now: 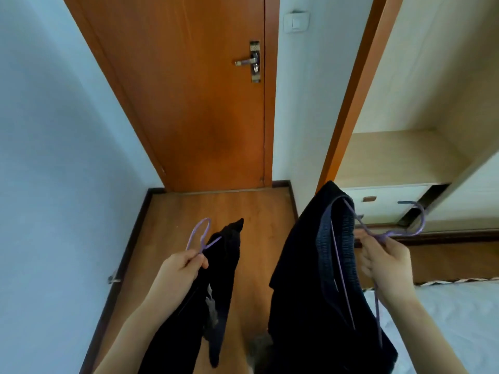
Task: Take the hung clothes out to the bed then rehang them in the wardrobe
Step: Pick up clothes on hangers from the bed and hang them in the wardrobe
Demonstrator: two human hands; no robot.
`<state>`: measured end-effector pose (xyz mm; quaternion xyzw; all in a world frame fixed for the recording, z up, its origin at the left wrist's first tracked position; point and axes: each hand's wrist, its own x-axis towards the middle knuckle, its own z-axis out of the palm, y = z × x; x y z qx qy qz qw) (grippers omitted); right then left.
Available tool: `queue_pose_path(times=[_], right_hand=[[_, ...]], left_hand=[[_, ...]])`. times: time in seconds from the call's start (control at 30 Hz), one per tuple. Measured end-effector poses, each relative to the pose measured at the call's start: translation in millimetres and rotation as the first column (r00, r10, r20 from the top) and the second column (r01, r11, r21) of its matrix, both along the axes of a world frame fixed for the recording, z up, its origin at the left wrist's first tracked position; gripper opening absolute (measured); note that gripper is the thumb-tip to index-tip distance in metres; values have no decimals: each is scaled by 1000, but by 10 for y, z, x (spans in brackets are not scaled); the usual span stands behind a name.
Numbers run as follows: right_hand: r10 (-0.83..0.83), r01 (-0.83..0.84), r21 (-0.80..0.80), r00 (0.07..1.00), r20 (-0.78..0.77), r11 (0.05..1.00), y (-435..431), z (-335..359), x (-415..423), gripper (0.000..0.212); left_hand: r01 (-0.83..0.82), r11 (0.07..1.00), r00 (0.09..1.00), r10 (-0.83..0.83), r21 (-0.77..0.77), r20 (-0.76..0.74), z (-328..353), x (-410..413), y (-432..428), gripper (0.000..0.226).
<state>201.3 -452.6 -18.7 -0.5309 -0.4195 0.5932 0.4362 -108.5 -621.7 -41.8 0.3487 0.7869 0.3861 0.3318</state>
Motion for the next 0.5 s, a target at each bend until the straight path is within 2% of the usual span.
queue_pose_path(times=[0.17,0.3,0.5], right_hand=[[-24,25,5,999,-33,1000,849,168,-212,11],[-92,93,18,995,-36,996,1397,327,-133,19],[-275,275,12,961,-12,961,2025,375,103,19]], left_hand=[[135,990,990,-134,-39,43,297,-72,1061,35],[287,957,957,-285,-43,47,497,67,1864,31],[603,796,797,-600,-58,65,619,305,3078,31]])
